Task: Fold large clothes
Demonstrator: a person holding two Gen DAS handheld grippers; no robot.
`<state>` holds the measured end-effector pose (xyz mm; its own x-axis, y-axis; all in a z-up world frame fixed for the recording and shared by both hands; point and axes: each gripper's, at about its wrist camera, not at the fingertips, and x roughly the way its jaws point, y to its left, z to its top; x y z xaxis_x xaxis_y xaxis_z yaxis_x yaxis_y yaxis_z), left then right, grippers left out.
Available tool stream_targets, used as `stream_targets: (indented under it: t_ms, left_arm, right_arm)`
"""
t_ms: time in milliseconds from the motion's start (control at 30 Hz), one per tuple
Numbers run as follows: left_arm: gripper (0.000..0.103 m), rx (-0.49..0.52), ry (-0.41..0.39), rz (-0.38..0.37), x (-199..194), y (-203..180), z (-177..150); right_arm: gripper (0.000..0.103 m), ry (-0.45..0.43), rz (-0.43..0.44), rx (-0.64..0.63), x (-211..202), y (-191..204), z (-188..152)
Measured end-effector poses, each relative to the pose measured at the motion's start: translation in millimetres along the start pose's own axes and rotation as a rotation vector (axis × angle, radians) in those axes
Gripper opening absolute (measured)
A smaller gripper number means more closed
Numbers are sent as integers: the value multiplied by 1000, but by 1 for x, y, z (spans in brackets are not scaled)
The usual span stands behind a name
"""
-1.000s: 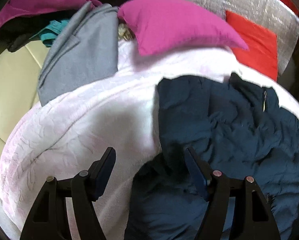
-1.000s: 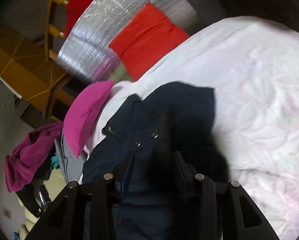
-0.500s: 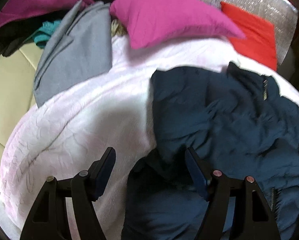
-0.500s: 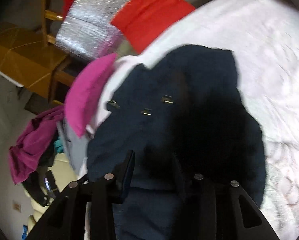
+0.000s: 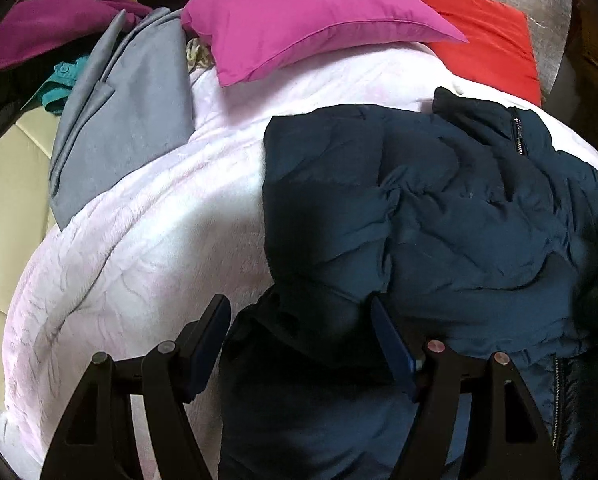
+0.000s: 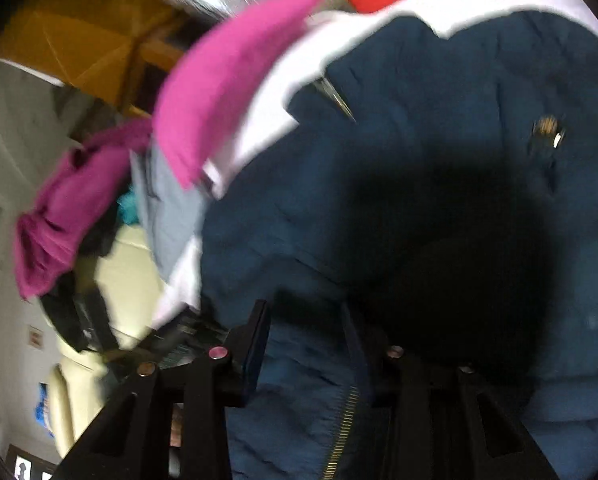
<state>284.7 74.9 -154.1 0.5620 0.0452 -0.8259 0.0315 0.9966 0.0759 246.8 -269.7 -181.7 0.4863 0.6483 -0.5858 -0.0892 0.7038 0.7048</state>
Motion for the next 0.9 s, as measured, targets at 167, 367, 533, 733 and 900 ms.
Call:
stream_targets:
  t_ms: [167,367,533,733,900]
  left_arm:
    - [74,-2,7,7,-3,-1,-2]
    - [74,-26,14,9,-9,9,-3]
    - [73,-32,13,15,-19,12,-8]
    - [73,-22,15,31,-34,14,-23]
    - [73,-16,32,29,-50,20,-53]
  right_arm:
    - [37,34,-22,4,-10,-2,-5]
    - [39,-31,-51,8,-64,-19,-14]
    - [44,-150,-54,88,-126,-54,-28]
    - [46,-229,-46,185,-183,-89,-59]
    - [48,-243,-12,236,-210,-104,-92]
